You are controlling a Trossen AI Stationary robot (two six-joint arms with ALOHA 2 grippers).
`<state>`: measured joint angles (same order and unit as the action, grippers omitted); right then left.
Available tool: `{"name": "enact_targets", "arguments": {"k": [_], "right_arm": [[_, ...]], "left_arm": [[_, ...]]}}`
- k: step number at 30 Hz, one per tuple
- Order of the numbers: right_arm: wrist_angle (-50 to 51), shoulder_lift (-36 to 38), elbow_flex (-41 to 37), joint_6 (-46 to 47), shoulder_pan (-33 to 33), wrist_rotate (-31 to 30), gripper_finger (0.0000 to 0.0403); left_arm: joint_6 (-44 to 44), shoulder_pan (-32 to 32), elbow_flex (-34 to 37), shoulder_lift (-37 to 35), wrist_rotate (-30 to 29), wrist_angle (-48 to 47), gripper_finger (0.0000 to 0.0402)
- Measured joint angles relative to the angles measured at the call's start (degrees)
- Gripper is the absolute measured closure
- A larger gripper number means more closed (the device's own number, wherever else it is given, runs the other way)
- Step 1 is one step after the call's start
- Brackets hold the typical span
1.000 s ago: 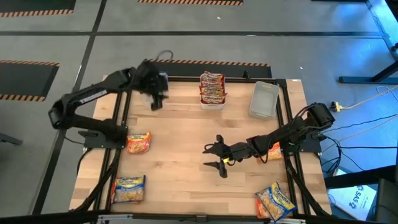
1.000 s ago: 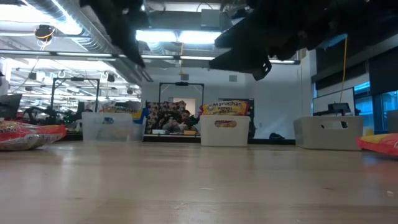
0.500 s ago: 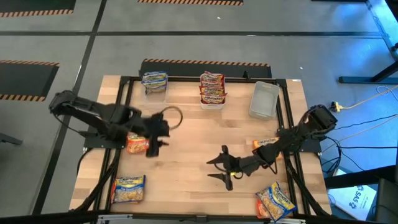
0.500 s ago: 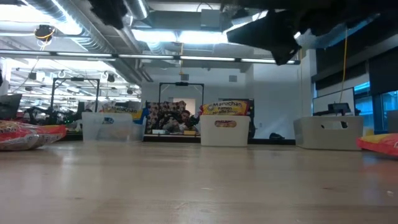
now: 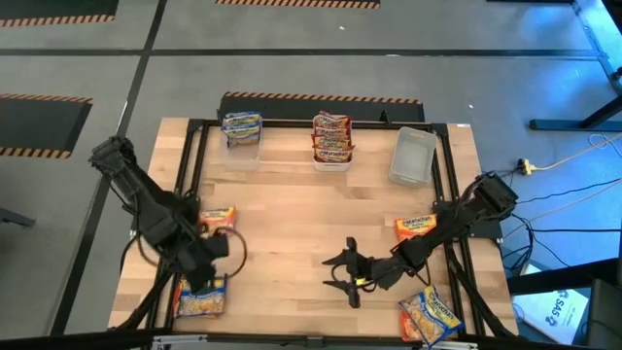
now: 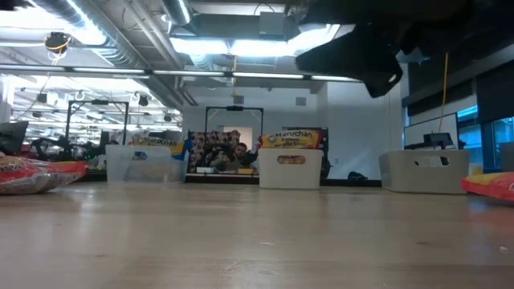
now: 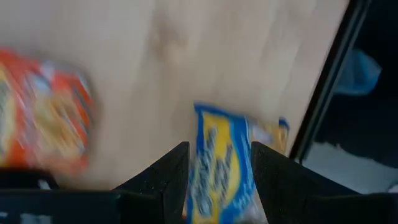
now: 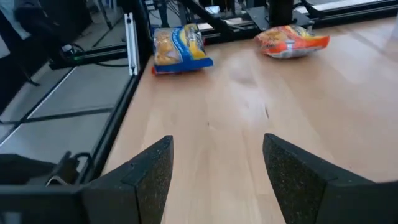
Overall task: Sort Maruchan noodles
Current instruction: Put the blue noodle pack into the transparent bin
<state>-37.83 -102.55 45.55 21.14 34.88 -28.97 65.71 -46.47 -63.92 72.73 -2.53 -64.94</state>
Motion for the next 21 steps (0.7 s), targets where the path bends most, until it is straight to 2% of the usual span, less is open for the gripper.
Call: {"name": "enact_targets", "arguments": {"k": [5,8,10,21], "right_arm": [[0.3,-3.0,3.4,-4.1,0.0,-0.7,0.0171],[0.4,-4.0,4.8,-6.6,0.0,-1.9,0.0171],[0.8,-4.0,5.3,-7.7,0.0,-1.4,0.0171],[1.9,-3.9,5.3,-7.5,0.0,-1.0,0.0171]], "left_arm": [[7.4,-4.8,0.0,5.2,10.0,-1.3,0.0237],[9.1,-6.5,0.0,8.7,18.6,-3.6,0.0237],[9.0,-7.4,0.0,10.9,22.2,-3.9,0.0237],[6.4,-11.4,0.0,20.5,27.9,-0.7,0.0237]]}}
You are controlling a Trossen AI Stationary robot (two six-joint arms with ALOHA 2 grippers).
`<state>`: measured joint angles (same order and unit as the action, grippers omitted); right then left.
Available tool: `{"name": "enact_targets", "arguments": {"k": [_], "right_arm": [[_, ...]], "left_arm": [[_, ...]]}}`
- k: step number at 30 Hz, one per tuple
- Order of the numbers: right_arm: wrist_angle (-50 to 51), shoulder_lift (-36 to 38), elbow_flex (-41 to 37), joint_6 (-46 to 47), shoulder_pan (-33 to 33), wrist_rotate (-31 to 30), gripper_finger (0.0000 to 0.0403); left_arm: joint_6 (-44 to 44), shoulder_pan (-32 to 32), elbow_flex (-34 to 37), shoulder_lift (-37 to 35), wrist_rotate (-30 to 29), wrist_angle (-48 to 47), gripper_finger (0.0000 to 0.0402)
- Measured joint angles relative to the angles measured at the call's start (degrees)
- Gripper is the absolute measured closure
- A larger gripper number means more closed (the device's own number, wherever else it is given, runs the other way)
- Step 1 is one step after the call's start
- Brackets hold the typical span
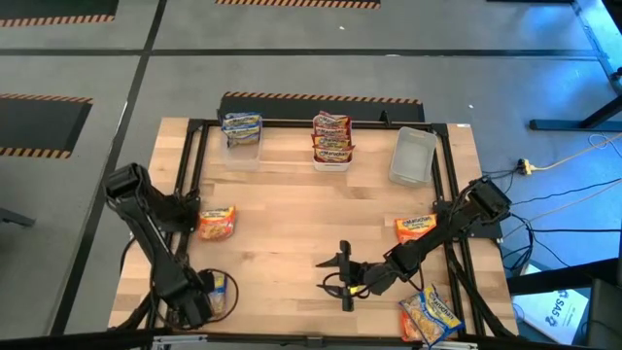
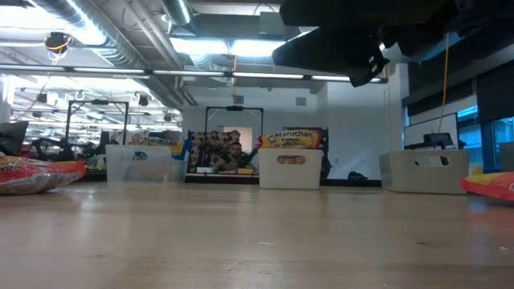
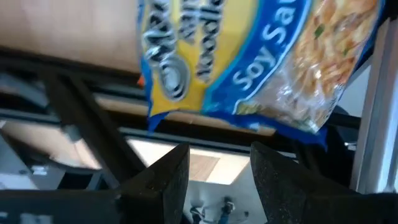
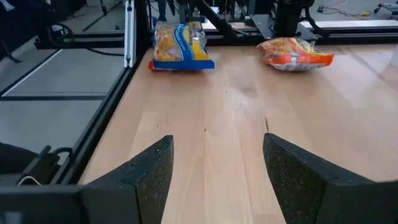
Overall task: Sort Maruchan noodles
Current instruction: Put the blue noodle pack into the transparent bin
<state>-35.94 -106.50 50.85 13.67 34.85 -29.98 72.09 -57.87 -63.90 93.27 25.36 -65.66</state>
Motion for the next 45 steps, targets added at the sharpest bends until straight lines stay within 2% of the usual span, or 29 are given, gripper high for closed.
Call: {"name": "enact_targets", "arguments": {"k": [2,7,13,19,27,32,35,39,43,45], "right_arm": [[0.1,0.0,0.0,0.0,0.0,0.0,0.0171],[0.1,0.0,0.0,0.0,0.0,0.1,0.0171],[0.0,0.0,0.0,0.0,0.0,0.0,0.0171],[-0.4,0.0,0.0,0.1,0.0,-0.5,0.0171],[-0.4,0.0,0.0,0.2,0.0,-0.9,0.0171],[-0.5,-0.2,0.0,0.1,0.0,-0.9,0.0171],[-0.5,-0.6,0.0,0.6,0.0,-0.3,0.0171],[-0.2,-0.9,0.0,2.2,0.0,1.4,0.0171],[3.5,-0.9,2.3,5.6,0.0,5.9,0.0171],[6.7,-1.2,4.5,7.2,0.0,7.2,0.0171]], "left_arm": [[-0.7,0.0,0.0,1.1,-0.3,1.9,0.0237],[-2.3,0.0,0.0,2.5,-5.5,6.7,0.0237],[-3.6,1.6,0.0,2.5,-13.8,10.3,0.0237],[-9.6,5.3,0.0,2.7,-24.3,13.2,0.0237],[-19.7,11.6,0.0,8.8,-26.2,18.0,0.0237],[-25.5,14.9,-0.1,11.7,-26.9,28.0,0.0237],[-28.8,16.7,-0.1,12.1,-29.6,34.0,0.0237],[-32.2,19.4,0.1,11.3,-33.5,38.3,0.0237],[-33.7,21.2,0.1,7.7,-33.6,36.6,0.0237],[-34.0,21.0,0.1,5.1,-37.0,36.2,0.0237]]}}
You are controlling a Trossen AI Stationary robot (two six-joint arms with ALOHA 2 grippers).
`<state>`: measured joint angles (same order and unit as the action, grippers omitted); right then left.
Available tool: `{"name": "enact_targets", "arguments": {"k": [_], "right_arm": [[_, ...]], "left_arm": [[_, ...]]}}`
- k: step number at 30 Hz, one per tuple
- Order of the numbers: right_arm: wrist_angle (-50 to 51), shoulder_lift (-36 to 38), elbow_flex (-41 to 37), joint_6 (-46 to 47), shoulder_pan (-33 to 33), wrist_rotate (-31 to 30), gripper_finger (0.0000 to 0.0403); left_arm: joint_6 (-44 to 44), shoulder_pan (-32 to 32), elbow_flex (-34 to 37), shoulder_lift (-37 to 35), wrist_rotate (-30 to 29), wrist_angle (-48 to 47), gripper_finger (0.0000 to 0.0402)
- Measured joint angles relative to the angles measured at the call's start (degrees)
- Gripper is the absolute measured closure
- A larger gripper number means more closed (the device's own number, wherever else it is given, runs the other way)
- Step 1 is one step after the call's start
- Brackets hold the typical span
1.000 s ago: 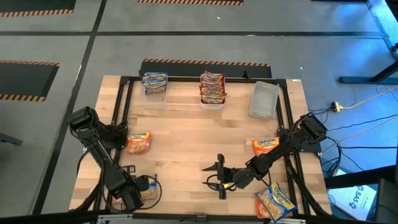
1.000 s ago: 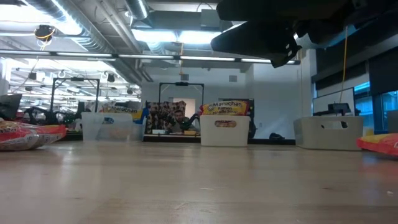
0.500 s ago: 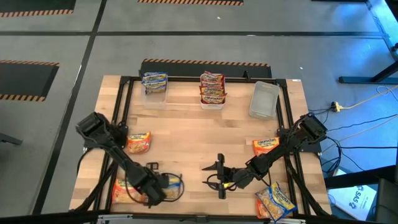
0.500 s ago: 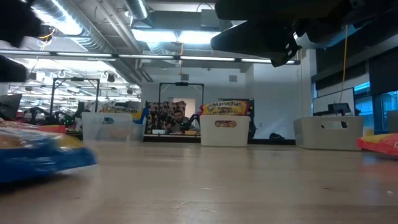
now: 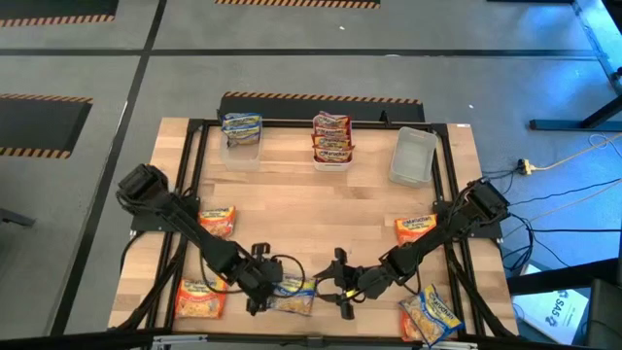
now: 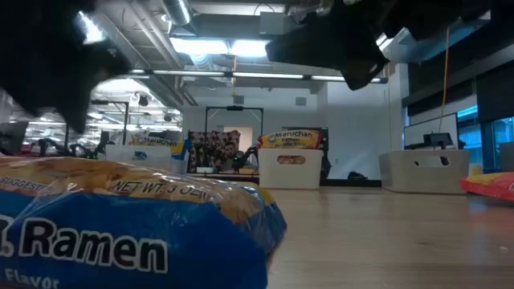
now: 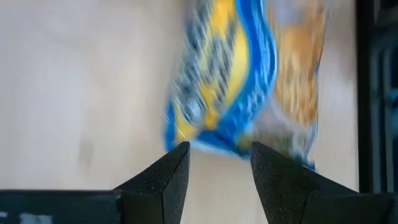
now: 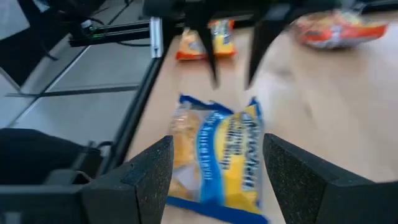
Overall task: Sort Maruchan noodles
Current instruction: Put the blue noodle pack into the transparent bin
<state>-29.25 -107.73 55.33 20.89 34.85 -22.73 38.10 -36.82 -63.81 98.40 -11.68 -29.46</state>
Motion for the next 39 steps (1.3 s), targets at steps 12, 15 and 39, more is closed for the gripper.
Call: {"name": "enact_targets", "arguments": {"k": [12,15,39], "right_arm": [[6.3,-8.5,7.1,1.1,-3.1,0.6,0.0171],[6.0,-10.0,7.0,5.3,-5.3,2.9,0.0171],[4.4,-12.6,6.9,7.3,-8.4,8.9,0.0171]], "left_arm": [[1.5,-6.9,6.1,0.0,-20.8,13.5,0.0237],[1.6,-8.4,11.0,0.0,-20.7,25.9,0.0237],[-0.1,-9.9,13.7,10.3,-8.7,46.3,0.0237]]}}
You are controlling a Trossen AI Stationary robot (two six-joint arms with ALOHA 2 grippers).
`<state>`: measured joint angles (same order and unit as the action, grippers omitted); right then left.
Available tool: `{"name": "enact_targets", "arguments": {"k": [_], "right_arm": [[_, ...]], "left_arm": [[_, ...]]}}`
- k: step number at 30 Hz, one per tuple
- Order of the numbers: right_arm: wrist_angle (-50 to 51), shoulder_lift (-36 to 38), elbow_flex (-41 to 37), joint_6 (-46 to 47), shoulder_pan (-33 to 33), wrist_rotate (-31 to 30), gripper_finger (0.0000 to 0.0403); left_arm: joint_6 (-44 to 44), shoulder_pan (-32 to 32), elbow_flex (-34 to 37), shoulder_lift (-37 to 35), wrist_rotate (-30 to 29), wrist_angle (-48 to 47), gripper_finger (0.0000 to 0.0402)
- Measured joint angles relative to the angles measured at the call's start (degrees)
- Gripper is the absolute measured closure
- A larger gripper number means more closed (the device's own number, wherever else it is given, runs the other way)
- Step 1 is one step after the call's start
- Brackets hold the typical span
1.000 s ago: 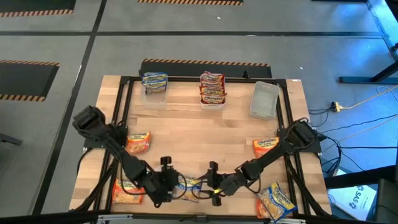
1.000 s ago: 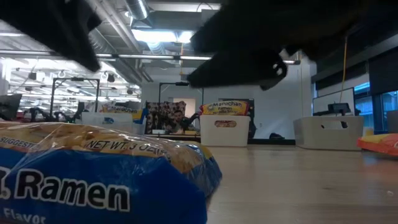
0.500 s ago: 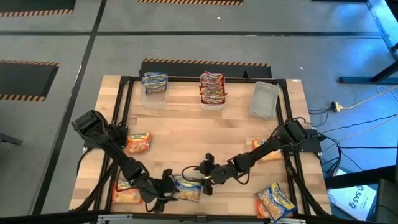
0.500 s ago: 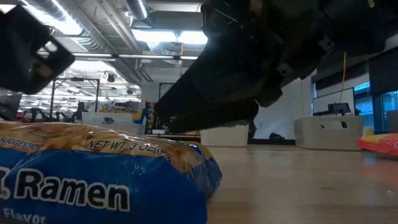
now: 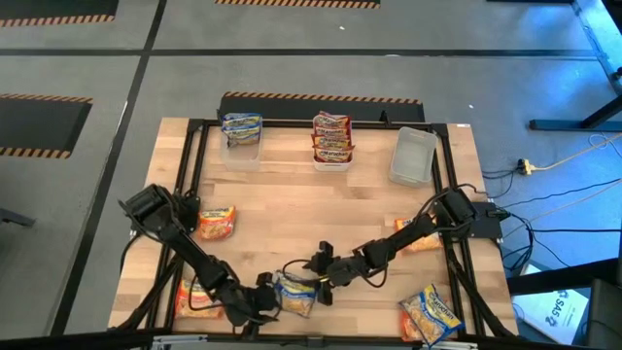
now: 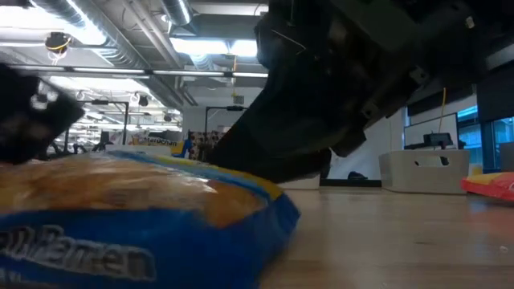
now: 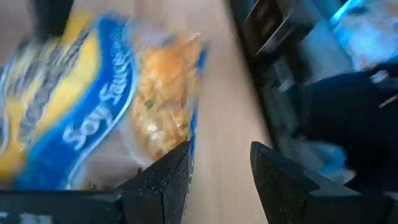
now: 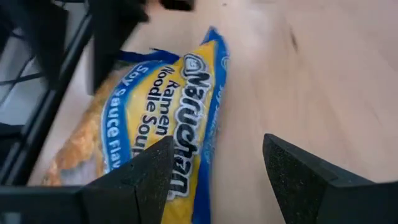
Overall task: Sort Maruchan noodles
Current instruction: Put the blue noodle pack into the transparent bin
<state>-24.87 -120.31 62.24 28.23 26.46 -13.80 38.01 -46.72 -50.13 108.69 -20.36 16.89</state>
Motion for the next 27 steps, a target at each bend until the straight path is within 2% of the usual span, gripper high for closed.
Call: {"name": "enact_targets", "arguments": {"k": [6,13,16,22,27], "right_arm": [[-1.4,0.0,0.0,4.8,-1.1,5.1,0.0171],[-2.2,0.1,0.0,14.4,-5.6,20.0,0.0171],[-0.1,0.2,0.0,18.1,-6.9,24.5,0.0171],[-0.8,-0.5,0.1,20.4,-8.6,30.1,0.0171],[-3.1,-2.1,0.6,22.3,-9.0,32.5,0.0171]], "left_arm": [[2.0,0.7,0.1,2.3,-0.1,-0.1,0.0237],[2.1,0.7,0.1,2.8,-1.4,0.0,0.0237],[2.0,0.7,0.1,2.8,-1.5,-0.1,0.0237],[1.9,0.7,0.1,2.9,-2.1,-0.2,0.0237],[1.5,0.8,0.1,2.9,-2.4,-0.4,0.0238]]}}
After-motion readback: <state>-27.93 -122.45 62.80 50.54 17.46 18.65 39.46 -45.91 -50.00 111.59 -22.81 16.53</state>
